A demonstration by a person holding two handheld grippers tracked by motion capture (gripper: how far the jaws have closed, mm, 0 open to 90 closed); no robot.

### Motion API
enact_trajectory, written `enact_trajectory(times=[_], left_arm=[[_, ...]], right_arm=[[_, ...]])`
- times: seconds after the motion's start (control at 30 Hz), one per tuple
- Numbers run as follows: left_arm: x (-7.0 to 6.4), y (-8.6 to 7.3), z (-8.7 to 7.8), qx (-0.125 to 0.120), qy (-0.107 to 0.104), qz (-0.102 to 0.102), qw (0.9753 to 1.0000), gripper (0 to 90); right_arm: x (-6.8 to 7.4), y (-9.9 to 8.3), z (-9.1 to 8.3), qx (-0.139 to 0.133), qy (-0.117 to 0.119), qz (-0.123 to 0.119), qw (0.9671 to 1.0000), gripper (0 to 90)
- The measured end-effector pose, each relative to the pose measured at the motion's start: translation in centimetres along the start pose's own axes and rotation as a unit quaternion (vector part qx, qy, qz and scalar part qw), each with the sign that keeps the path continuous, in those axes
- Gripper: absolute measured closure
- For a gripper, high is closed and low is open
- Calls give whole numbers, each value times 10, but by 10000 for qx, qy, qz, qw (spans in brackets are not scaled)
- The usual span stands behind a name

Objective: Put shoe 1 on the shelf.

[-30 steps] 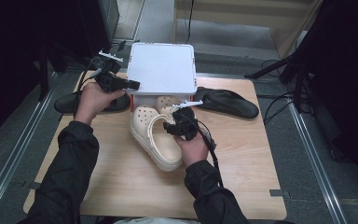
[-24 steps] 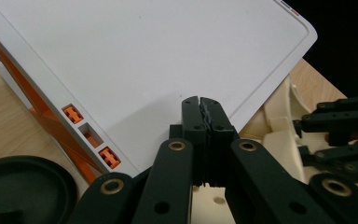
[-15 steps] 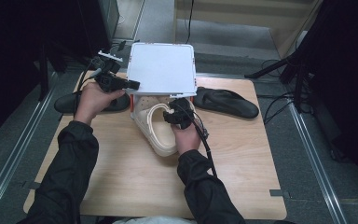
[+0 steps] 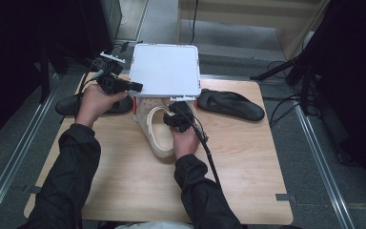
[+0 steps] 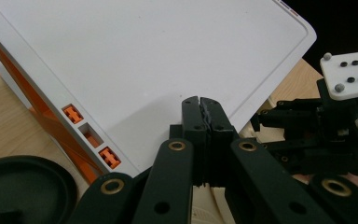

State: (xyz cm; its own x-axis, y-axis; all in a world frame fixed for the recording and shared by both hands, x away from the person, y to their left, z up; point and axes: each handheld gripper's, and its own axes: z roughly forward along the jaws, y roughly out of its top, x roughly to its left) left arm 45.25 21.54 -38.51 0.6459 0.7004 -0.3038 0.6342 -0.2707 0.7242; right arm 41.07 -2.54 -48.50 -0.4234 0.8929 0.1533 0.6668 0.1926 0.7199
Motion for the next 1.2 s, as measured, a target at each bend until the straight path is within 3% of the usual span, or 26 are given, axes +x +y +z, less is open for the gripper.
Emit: enact_trajectory(times=[0.17, 0.4, 0.6, 0.73, 1.03, 1.1, 1.2], left_arm=[[0, 0, 0, -2, -11, -11, 10000, 900], [1, 0, 0, 1, -11, -13, 10000, 900], [-1, 0, 0, 17, 54, -4, 10000, 900], [-2, 1, 0, 18, 62, -14, 10000, 900], [-2, 1, 0, 16, 57, -38, 10000, 900], [-2, 1, 0, 23, 69, -32, 10000, 900], [-3, 1, 0, 46, 106, -9, 9999, 900]], right_arm=[[2, -6, -2, -14, 46, -105, 9999, 575], [-7, -6, -11, 120, 419, 135, 9990, 533], [-13, -16, -36, 216, 596, -92, 9979, 549], [-11, -21, -54, 73, 678, -281, 9973, 574], [-16, -46, -83, -8, 1343, -219, 9907, 735], [-16, -56, -87, 39, 1424, -237, 9895, 782], [-14, -72, -93, -33, 1367, -341, 9900, 871]])
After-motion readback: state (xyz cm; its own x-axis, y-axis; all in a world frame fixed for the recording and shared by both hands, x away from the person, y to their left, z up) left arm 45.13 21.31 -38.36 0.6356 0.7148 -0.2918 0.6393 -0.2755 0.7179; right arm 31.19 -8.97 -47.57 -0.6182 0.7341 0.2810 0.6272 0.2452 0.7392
